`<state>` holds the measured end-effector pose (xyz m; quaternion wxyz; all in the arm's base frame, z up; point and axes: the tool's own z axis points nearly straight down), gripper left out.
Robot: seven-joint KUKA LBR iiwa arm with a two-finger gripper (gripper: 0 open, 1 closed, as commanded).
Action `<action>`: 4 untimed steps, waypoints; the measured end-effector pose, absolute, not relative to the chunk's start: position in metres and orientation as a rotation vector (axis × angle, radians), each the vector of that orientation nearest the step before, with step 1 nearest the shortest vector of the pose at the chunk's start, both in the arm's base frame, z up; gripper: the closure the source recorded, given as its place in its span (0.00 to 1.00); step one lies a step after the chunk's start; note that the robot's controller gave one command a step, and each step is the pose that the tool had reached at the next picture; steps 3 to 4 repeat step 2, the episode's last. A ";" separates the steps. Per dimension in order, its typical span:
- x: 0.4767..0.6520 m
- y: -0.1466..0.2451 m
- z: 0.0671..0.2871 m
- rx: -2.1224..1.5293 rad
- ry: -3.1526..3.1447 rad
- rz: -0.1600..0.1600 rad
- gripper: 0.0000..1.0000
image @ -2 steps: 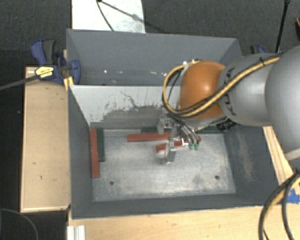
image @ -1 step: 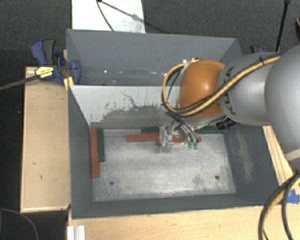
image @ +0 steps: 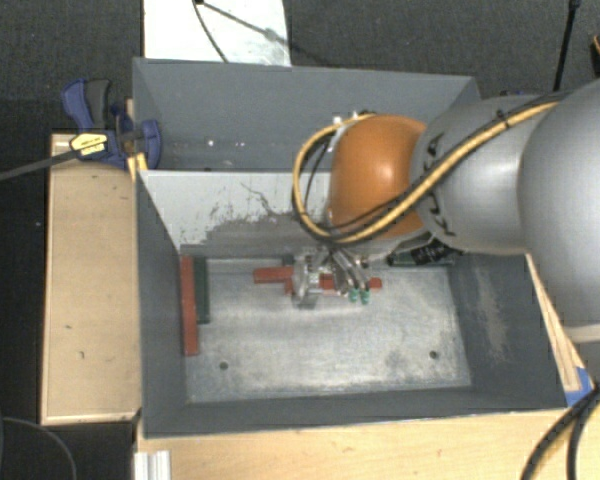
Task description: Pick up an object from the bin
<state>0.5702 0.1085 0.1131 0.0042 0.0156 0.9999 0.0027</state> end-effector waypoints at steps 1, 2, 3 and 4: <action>0.494 0.093 0.132 0.103 3.143 0.001 1.00; 0.491 0.072 0.218 0.168 3.127 0.003 1.00; 0.491 0.072 0.218 0.168 3.127 0.003 1.00; 0.491 0.072 0.218 0.168 3.127 0.003 1.00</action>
Offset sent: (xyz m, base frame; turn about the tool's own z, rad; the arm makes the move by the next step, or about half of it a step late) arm -0.0742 -0.0156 0.0185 0.0352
